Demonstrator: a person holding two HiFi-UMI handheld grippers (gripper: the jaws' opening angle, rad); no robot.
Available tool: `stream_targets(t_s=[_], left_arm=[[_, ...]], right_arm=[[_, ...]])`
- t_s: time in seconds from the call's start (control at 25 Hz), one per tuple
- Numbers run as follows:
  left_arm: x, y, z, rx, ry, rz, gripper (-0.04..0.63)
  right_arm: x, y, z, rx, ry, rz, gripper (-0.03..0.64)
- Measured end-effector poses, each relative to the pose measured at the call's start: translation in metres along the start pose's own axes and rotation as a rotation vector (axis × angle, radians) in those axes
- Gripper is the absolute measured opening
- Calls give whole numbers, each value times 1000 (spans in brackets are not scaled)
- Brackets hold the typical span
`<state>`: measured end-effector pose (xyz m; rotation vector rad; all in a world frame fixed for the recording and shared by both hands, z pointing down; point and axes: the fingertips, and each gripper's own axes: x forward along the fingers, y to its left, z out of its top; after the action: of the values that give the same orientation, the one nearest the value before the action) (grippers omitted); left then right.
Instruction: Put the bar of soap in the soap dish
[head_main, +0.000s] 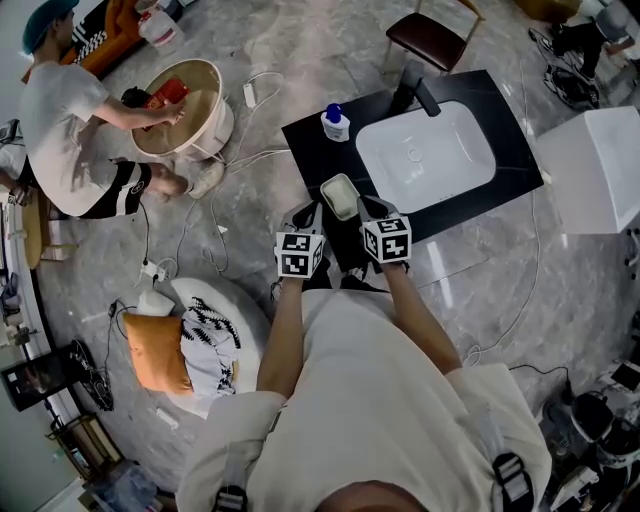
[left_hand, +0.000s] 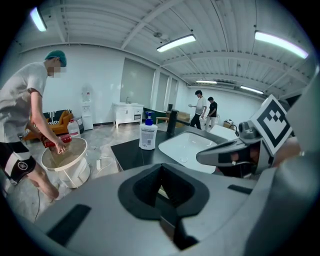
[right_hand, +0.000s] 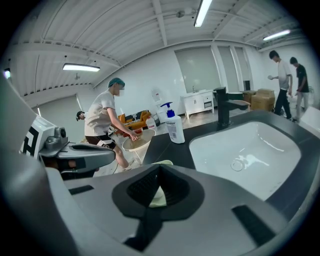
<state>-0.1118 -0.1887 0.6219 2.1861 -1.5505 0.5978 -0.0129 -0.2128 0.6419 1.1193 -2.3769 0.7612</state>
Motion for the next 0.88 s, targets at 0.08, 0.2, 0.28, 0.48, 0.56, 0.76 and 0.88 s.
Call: stream_targets(t_s=[0.08,0.2,0.28,0.48,0.56,0.76,0.88], left_arm=[[1,-1,-1,2,1,-3,6],[1,-3,-1,5,5,-7,6],[2,-4,-1,9,9,-11,6],[2,-5,-2,14,11,-17,6],[1,-6,-3,10,13,-17,6],[3,-4,-5,4,16,-18,6],[4,-5,-4,3,14,-19,6]], right_arm=[[-1,-1,-1,-1,0,0,3],[-2,-1,-2,2,1,-1,3],[-2,-2,-2,6,3,-2,3],[-2,-2,-2,13,3,-3,3],[-3,-1,-3,11,7,-4,3],[-2,-2,-4,8,15,-6,3],[0,-3,-5,7,19,-6,3]])
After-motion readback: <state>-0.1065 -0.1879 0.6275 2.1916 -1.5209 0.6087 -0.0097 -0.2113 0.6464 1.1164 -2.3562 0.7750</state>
